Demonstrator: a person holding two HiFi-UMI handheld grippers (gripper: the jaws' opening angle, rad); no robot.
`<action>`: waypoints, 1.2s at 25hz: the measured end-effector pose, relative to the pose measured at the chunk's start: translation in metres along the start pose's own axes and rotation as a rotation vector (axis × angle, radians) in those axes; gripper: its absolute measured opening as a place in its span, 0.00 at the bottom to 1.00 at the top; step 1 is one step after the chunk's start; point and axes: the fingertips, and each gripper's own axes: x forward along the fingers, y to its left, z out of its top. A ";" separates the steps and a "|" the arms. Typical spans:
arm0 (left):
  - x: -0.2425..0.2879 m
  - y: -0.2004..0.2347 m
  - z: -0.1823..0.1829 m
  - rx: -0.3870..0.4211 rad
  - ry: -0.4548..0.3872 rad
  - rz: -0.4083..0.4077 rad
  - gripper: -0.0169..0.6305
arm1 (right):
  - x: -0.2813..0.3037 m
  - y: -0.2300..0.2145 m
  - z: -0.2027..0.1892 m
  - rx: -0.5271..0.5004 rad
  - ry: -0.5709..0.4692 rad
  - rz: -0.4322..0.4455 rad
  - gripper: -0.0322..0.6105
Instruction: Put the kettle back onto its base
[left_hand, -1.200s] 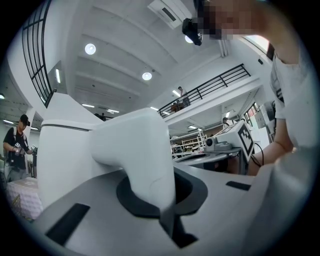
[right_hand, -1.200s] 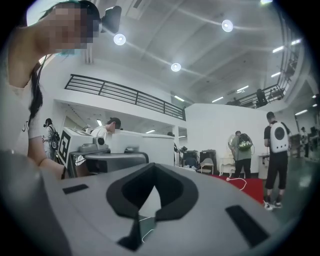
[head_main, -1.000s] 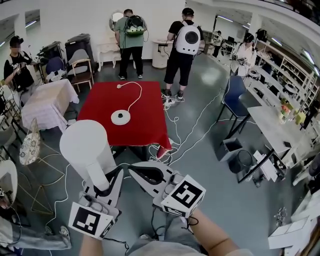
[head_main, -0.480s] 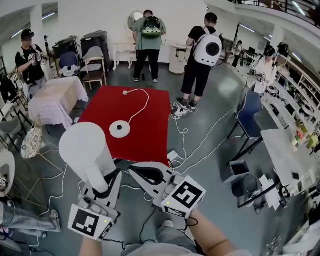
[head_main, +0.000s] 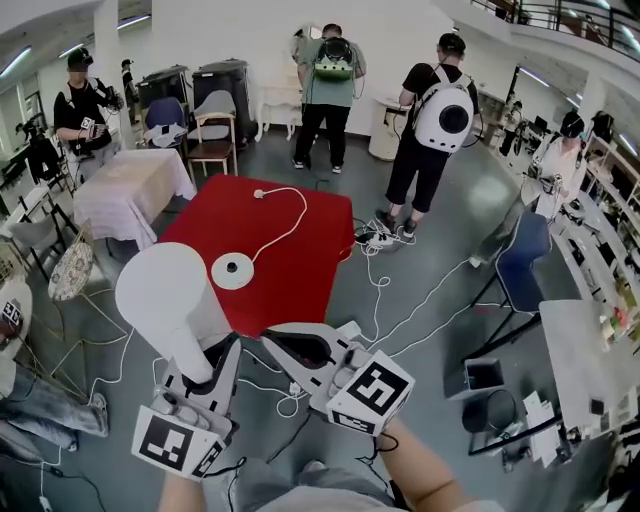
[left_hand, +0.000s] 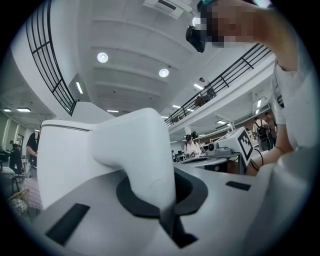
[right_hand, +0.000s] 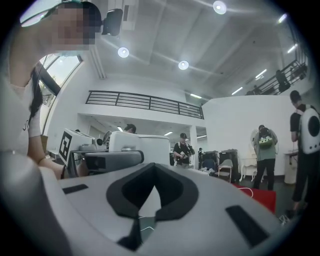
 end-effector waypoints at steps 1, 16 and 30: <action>0.004 -0.001 -0.001 0.003 0.004 0.005 0.04 | -0.002 -0.005 -0.001 0.002 -0.002 0.004 0.06; 0.076 0.048 -0.034 0.014 0.039 -0.008 0.04 | 0.023 -0.084 -0.017 0.031 -0.010 -0.021 0.06; 0.157 0.145 -0.116 -0.036 0.062 -0.124 0.04 | 0.123 -0.181 -0.062 0.081 0.022 -0.078 0.06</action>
